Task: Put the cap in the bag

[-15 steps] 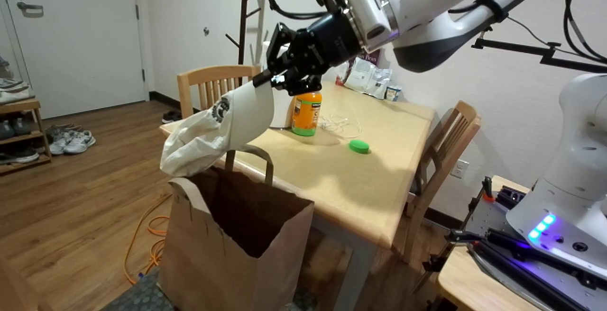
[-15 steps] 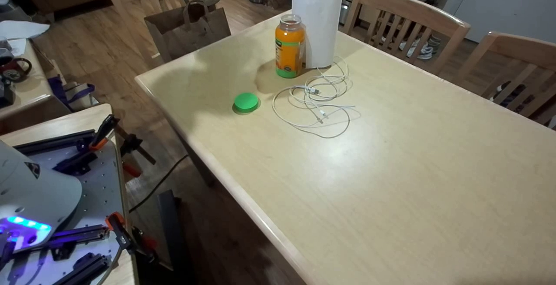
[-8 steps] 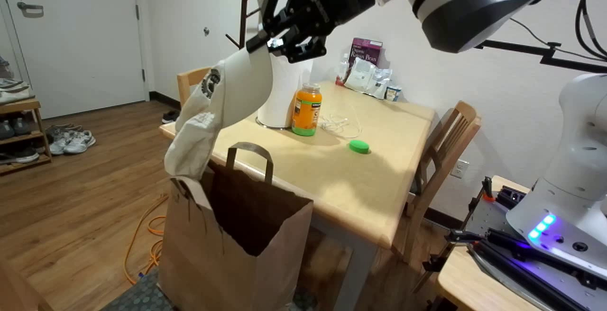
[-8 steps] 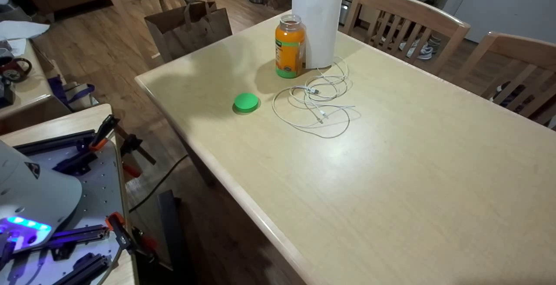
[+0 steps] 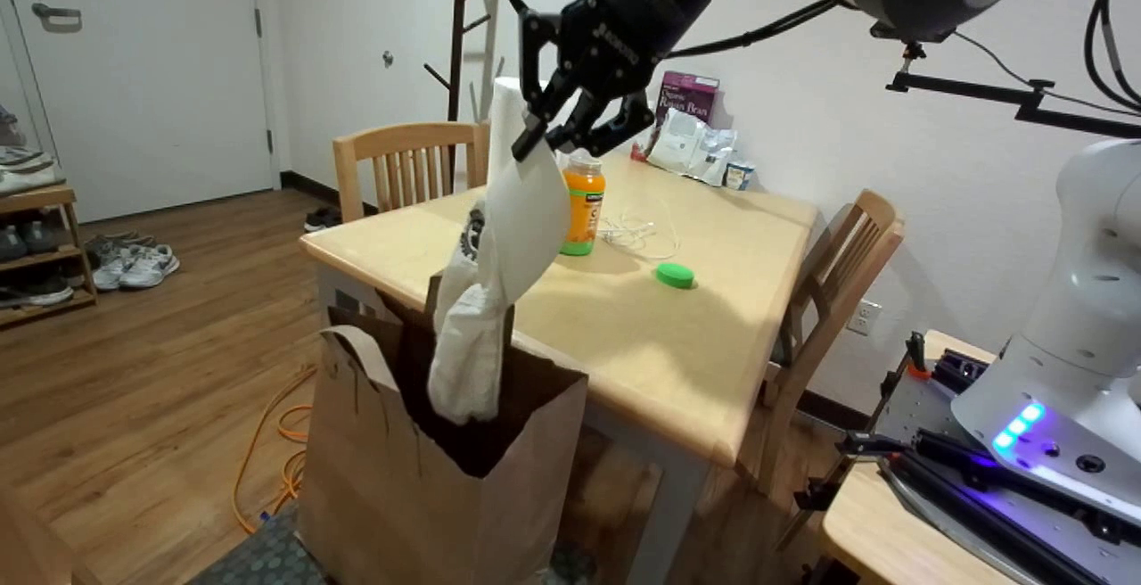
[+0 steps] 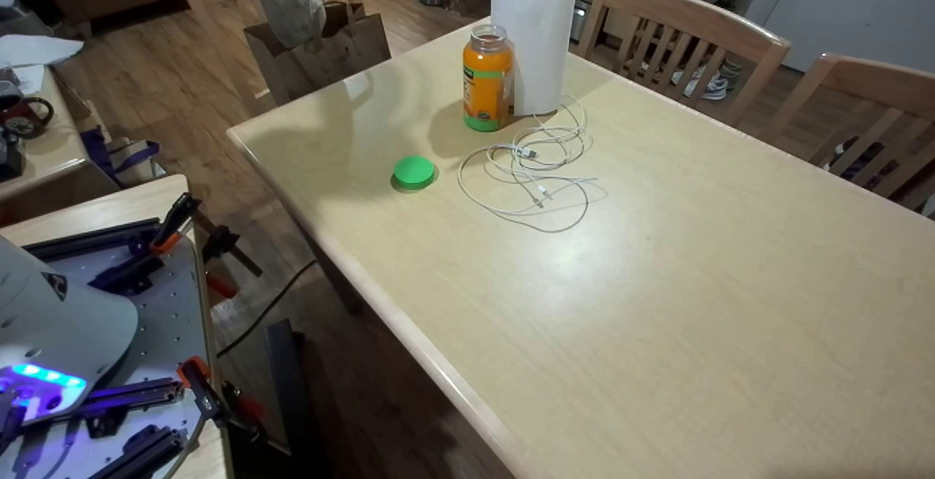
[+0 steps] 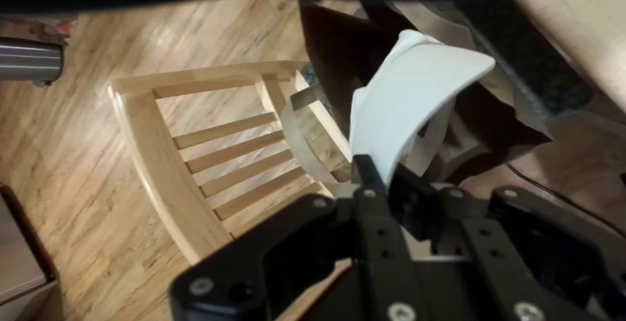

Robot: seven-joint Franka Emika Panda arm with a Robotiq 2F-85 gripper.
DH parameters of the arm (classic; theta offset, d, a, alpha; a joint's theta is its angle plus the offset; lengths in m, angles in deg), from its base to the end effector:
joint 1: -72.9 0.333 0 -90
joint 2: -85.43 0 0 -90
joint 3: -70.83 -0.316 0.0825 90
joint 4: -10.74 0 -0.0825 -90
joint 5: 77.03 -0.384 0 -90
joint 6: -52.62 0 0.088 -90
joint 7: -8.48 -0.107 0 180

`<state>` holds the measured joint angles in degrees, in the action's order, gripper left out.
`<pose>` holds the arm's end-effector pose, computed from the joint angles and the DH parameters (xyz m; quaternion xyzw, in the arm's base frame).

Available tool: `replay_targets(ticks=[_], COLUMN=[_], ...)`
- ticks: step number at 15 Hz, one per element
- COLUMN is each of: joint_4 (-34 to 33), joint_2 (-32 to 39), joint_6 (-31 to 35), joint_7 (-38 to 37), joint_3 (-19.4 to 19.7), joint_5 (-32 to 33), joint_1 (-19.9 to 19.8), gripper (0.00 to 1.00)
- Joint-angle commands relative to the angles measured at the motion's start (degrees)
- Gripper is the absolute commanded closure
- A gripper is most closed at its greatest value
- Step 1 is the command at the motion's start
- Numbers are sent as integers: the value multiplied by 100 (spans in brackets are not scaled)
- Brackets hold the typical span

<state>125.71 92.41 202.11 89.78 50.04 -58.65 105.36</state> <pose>0.3684 0.4934 0.4533 0.2717 0.9272 0.2117 0.1472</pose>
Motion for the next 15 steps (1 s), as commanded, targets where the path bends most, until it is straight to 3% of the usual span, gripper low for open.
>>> replay_targets(ticks=[1, 4, 8, 15], joint_4=[68, 53, 204, 362], joint_2=[-169, -75, 101, 969], joint_6=[-766, -1137, -1193, -221], joint_7=[748, 1250, 1408, 4152], joint_3=[-272, -281, -215, -928], joint_5=[-1106, -1780, -1940, -3889], joint_1=[-561, -852, -1051, -1495], gripper=[94, 94, 94, 94])
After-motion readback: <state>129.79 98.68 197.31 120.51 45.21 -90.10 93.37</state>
